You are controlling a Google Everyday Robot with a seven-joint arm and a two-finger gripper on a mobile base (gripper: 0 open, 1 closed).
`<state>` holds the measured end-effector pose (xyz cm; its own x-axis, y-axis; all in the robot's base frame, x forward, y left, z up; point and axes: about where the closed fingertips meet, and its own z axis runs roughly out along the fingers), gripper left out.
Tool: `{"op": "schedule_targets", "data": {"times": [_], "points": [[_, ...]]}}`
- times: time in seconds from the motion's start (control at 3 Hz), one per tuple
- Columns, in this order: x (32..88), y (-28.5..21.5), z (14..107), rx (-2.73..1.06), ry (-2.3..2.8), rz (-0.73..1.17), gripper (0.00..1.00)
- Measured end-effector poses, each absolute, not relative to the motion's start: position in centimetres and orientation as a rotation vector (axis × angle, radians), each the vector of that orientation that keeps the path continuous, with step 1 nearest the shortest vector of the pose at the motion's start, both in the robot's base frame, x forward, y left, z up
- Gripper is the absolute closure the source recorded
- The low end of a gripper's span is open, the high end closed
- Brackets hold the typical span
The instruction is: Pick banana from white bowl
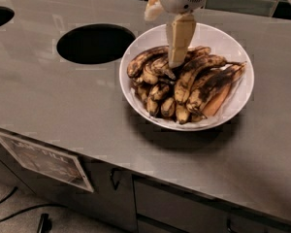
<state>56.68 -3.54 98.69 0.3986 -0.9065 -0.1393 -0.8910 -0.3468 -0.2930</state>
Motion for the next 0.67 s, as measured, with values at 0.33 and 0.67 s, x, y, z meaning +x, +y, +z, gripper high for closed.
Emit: {"op": "schedule_targets", "data": {"times": [0.33, 0.67], "points": [[56.78, -4.58, 97.83, -2.339, 1.588, -0.034, 0.30], [56.52, -5.52, 97.26, -2.344, 1.608, -0.012, 0.36]]}}
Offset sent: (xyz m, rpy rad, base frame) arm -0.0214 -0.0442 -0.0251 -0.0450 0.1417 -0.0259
